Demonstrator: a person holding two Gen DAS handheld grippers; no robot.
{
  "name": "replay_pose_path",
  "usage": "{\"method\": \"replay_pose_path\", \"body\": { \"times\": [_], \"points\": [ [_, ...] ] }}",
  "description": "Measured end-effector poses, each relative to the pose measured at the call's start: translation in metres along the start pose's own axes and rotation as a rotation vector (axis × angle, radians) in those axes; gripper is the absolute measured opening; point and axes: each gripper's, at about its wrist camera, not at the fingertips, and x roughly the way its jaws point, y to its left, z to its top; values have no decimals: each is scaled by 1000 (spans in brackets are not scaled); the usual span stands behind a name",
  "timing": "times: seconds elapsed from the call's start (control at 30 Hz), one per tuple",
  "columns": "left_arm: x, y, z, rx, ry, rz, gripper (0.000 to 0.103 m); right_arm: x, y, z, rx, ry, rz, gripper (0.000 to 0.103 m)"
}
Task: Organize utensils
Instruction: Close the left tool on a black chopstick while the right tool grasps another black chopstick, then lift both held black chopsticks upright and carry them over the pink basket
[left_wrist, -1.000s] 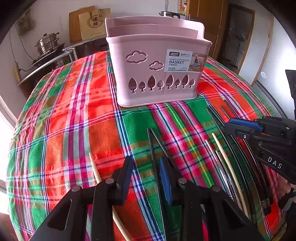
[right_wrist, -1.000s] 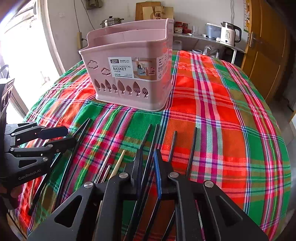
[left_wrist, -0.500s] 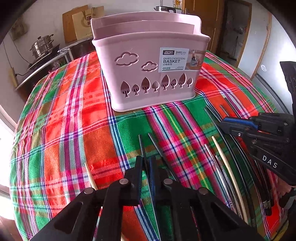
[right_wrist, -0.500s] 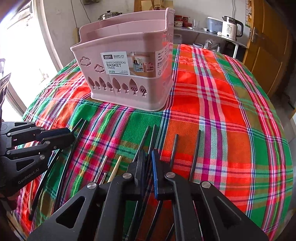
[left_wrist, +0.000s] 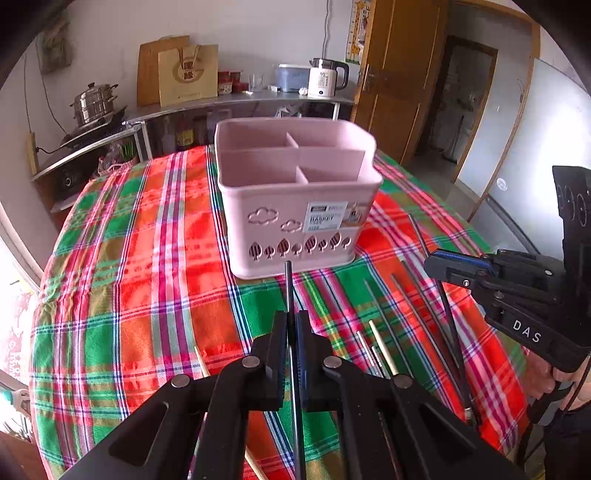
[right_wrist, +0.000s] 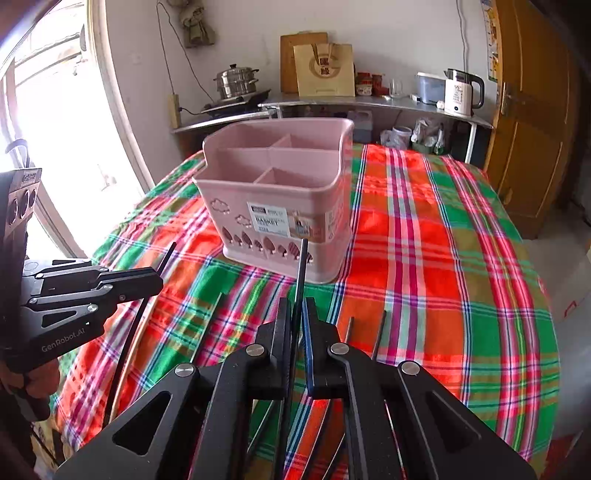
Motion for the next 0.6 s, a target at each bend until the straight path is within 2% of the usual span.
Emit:
{"method": "replay_pose_path", "body": {
  "times": [0.3, 0.6],
  "points": [
    [-71, -6, 24, 2, -144, -23, 4, -54, 9, 21, -28, -135, 7, 5],
    [-93, -3, 44, -16, -189, -42, 4, -84, 5, 35, -21, -217, 20, 5]
  ]
}}
